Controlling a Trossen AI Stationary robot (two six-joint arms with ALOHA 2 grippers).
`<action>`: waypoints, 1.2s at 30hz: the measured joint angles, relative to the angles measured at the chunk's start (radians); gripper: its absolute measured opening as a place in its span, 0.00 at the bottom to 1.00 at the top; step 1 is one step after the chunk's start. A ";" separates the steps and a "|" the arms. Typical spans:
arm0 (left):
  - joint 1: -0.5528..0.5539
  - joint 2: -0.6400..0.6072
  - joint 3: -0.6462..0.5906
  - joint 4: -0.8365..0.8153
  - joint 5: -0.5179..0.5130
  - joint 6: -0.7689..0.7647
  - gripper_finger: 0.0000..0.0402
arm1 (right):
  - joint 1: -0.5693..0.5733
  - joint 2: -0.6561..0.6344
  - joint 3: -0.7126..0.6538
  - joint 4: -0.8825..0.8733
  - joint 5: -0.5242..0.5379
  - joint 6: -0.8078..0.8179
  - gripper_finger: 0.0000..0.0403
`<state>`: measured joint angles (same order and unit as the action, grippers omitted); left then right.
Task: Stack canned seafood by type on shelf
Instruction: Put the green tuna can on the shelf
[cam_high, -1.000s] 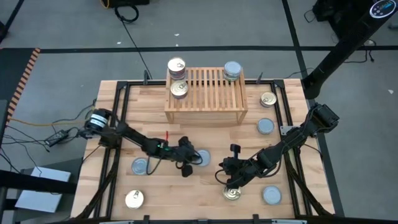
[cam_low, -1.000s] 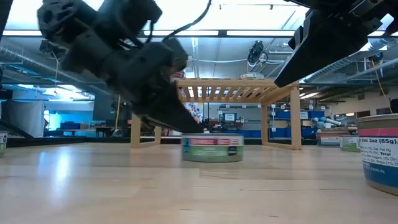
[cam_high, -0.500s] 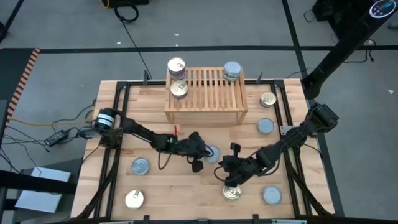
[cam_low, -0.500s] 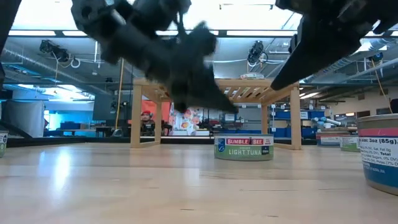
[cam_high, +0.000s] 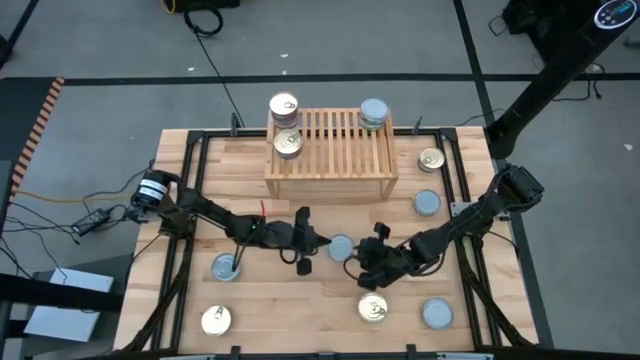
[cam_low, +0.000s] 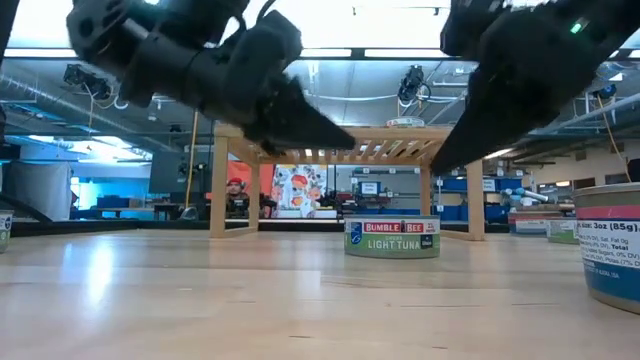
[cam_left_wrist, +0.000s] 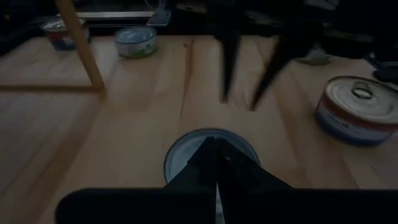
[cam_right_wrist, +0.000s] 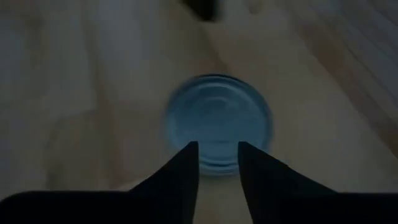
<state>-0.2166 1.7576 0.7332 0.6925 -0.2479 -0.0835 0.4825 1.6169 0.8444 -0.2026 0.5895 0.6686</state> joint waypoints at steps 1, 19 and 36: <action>0.005 0.000 -0.023 0.034 0.002 0.001 0.01 | -0.014 0.000 -0.010 0.000 0.002 0.026 0.32; 0.078 -0.001 -0.202 0.206 0.007 0.036 0.01 | -0.281 -0.001 -0.169 0.247 -0.269 0.141 0.28; 0.069 -0.001 -0.202 0.205 0.011 0.025 0.01 | -0.251 -0.002 -0.177 0.281 -0.310 0.062 0.02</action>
<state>-0.1473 1.7569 0.5316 0.8978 -0.2365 -0.0581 0.2316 1.6146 0.6670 0.0781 0.2798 0.7303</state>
